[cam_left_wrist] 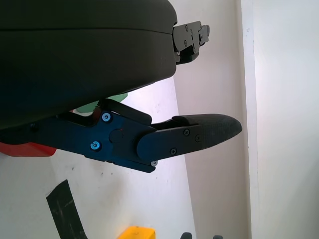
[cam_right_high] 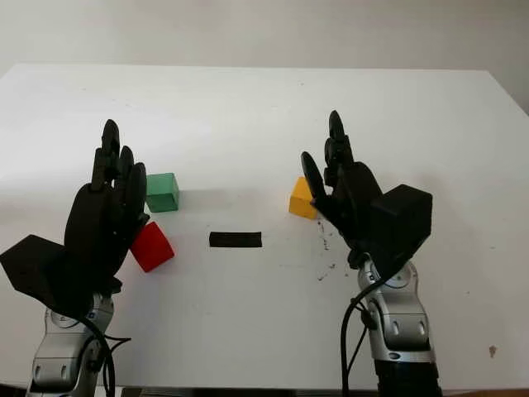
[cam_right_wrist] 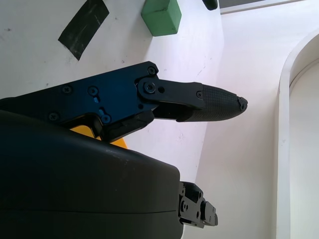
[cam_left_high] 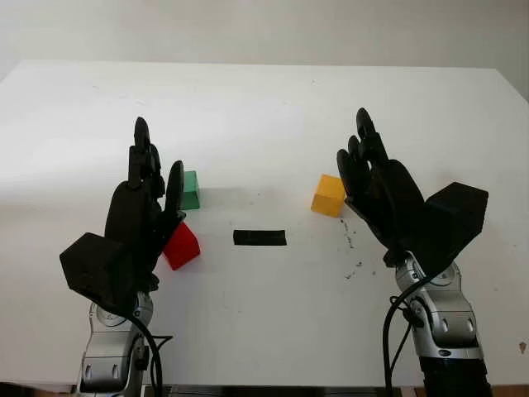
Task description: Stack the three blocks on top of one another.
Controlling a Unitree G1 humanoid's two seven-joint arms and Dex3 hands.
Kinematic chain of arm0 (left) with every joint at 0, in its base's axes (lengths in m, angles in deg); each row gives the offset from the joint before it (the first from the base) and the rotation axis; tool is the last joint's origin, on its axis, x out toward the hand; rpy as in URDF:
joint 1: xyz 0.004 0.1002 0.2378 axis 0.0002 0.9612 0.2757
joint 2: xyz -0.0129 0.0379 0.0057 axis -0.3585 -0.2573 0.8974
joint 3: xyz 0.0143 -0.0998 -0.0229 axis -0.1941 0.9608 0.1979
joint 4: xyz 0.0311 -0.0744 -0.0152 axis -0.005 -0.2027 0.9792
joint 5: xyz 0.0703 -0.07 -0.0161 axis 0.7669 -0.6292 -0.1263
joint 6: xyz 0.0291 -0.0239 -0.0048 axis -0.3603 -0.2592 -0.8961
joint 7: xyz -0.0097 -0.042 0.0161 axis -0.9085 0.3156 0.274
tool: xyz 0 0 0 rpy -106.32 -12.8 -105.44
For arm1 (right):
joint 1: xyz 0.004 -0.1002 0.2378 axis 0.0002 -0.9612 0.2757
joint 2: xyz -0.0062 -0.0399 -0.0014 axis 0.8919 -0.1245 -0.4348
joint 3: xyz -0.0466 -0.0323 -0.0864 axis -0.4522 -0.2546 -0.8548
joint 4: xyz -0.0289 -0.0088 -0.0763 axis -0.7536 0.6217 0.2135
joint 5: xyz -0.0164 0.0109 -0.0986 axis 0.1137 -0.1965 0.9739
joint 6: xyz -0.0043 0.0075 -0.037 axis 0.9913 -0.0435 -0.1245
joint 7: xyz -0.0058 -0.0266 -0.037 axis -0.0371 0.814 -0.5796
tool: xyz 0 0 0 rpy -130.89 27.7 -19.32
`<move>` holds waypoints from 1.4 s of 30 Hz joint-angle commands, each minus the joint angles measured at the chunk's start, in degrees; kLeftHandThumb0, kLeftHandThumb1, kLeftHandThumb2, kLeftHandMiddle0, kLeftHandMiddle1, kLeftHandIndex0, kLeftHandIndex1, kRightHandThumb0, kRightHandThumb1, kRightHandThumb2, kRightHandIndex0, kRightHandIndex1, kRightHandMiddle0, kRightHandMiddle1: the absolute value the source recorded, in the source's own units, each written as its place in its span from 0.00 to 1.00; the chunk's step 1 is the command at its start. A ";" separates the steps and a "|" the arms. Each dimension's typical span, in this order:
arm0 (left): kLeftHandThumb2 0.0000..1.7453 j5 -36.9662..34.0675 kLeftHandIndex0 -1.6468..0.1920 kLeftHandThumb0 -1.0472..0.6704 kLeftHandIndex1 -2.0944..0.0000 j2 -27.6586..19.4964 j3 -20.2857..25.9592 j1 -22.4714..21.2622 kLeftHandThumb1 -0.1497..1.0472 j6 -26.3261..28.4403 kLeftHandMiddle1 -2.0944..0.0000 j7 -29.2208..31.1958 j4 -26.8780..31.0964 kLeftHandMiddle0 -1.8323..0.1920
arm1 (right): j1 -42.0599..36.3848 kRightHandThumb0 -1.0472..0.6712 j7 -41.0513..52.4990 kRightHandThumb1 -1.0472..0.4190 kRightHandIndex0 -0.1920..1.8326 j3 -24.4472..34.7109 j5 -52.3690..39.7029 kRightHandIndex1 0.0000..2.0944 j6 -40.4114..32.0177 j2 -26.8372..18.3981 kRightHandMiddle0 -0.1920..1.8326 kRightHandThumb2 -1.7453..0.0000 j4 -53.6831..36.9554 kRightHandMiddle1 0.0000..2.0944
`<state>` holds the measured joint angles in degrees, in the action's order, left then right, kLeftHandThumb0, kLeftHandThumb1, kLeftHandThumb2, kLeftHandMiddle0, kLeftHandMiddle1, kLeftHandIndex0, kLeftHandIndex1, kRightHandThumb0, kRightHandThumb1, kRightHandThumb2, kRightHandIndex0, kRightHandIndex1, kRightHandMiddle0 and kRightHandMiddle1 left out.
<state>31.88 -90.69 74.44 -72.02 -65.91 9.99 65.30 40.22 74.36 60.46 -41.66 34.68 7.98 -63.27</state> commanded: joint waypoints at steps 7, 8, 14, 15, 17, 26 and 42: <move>0.31 0.14 0.99 0.19 0.97 -0.47 0.07 -0.54 1.00 -0.14 0.97 -0.02 0.59 0.99 | 0.72 0.20 -0.34 0.00 0.00 0.01 0.38 0.00 0.56 -0.37 0.01 0.71 0.35 0.02; 0.31 0.19 0.99 0.19 0.97 -0.50 0.07 -0.72 1.00 -0.04 0.97 -0.06 0.49 0.99 | 0.90 0.20 -0.42 0.00 0.00 -0.03 0.41 0.00 0.54 -0.32 0.01 0.71 0.52 0.02; 0.31 0.52 0.99 0.20 0.97 -2.20 0.56 -1.19 1.00 -0.34 0.97 1.06 0.85 0.99 | 1.60 0.21 0.12 0.00 0.00 0.35 -0.17 0.00 1.65 -0.33 0.00 0.71 1.60 0.02; 0.31 1.11 0.98 0.20 0.97 -3.25 0.92 -1.19 1.00 -0.07 0.97 1.31 1.65 0.98 | 1.74 0.21 0.37 0.00 0.00 0.49 -0.45 0.00 1.97 -0.42 0.00 0.71 1.70 0.02; 0.29 1.32 0.96 0.20 0.96 -5.33 2.04 -1.62 1.00 0.44 0.97 1.97 2.96 0.97 | 2.09 0.21 0.81 0.00 0.00 0.63 -0.71 0.00 2.42 -0.72 0.00 0.71 1.97 0.02; 0.16 5.03 0.72 0.27 0.68 -23.34 9.48 -6.78 1.00 -1.86 0.69 10.39 5.24 0.70 | 3.89 0.19 0.67 0.00 0.00 1.49 -0.40 0.01 3.09 -1.21 0.02 0.71 2.89 0.03; 0.02 13.09 0.70 0.24 0.97 -56.41 7.64 -13.00 0.75 -4.07 0.98 37.28 8.49 0.82 | 4.83 0.20 0.19 0.00 0.00 2.03 -0.41 0.01 1.36 -1.76 0.01 0.71 1.83 0.02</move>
<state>43.82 -145.41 83.15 -83.86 -68.02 46.94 73.75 44.71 74.72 62.25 -41.96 36.20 6.94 -60.32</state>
